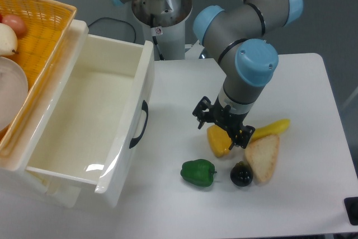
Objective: Pick up the yellow pepper
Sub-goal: 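Move the open gripper over the yellow pepper beside the banana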
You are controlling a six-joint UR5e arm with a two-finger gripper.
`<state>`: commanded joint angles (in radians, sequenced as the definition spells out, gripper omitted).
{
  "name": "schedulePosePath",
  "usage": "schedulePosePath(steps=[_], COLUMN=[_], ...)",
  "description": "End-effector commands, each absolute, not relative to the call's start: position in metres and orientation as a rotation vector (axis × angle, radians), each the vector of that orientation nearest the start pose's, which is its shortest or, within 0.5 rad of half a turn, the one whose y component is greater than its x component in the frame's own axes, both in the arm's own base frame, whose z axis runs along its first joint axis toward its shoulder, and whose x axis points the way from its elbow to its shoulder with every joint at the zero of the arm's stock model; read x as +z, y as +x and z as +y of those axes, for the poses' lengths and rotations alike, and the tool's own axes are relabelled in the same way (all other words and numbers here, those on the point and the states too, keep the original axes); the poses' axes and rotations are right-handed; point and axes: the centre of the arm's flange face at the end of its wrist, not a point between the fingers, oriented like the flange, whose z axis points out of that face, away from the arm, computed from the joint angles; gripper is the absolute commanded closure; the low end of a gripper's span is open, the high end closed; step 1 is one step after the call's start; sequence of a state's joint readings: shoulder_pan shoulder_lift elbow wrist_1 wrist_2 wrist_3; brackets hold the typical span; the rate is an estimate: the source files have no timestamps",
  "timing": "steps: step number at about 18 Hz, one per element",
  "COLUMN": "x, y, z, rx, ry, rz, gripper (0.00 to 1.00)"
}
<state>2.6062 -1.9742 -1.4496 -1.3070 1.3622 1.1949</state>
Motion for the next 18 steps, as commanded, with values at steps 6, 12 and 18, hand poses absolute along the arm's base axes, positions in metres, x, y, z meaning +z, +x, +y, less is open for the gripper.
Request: schedulePosePath(steps=[6, 12, 18], x=[0.337, 0.323, 0.313], y=[-0.486, -0.498, -0.505], z=[0.447, 0.433, 0.419], rx=[-0.176, -0.151, -0.153], ry=[-2.933, -2.931, -2.94], rz=[0.268, 0.227, 0.173], gripper=[0.0, 0.0, 0.0])
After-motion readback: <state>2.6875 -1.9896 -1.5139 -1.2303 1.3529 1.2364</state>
